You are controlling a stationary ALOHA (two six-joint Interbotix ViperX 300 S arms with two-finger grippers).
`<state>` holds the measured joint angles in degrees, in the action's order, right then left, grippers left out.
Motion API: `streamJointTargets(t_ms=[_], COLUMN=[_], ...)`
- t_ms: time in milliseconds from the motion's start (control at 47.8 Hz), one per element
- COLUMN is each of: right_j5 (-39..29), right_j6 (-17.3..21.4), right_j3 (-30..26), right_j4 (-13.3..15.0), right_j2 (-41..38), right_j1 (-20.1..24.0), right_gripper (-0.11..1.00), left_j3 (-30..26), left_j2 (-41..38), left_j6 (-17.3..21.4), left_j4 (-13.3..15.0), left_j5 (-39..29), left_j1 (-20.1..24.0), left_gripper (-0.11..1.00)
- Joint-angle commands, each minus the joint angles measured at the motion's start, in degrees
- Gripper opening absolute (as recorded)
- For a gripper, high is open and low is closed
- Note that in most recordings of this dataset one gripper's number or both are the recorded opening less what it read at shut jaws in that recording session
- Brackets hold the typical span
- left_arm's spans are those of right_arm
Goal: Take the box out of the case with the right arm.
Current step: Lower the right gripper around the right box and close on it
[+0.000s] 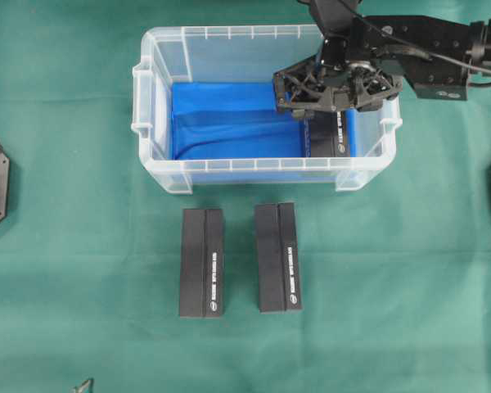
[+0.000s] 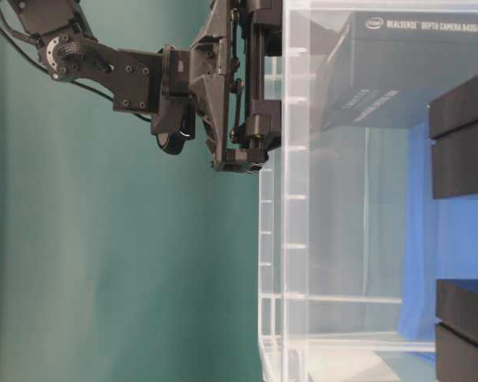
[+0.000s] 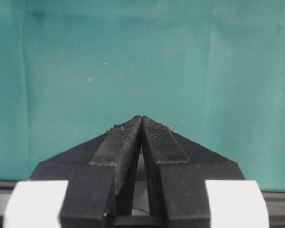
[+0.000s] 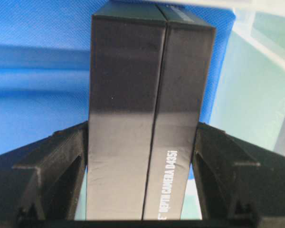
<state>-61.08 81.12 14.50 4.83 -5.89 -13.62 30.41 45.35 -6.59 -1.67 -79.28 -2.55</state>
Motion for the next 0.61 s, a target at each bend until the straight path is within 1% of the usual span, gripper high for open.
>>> streamJointTargets(t_ms=[0,397,586], right_j5=[-0.5,-0.7,-2.5], right_j6=[0.3,0.4,0.4], right_j3=[-0.6,-1.5,-2.7], right_j4=[-0.1,-0.1,-0.1], right_j2=[0.3,0.3,0.5], right_j1=[0.3,0.4,0.4], right_gripper=[0.65,0.65,0.65], left_j3=[-1.1,-1.2,-1.2], left_j2=[-0.2,-0.2,-0.2], left_j6=[0.1,0.0,0.1], left_j4=[-0.1,-0.2,-0.2], left_j5=[0.3,0.3,0.3], left_j1=[-0.2,-0.2,-0.2], left_gripper=[0.02,0.02,0.02])
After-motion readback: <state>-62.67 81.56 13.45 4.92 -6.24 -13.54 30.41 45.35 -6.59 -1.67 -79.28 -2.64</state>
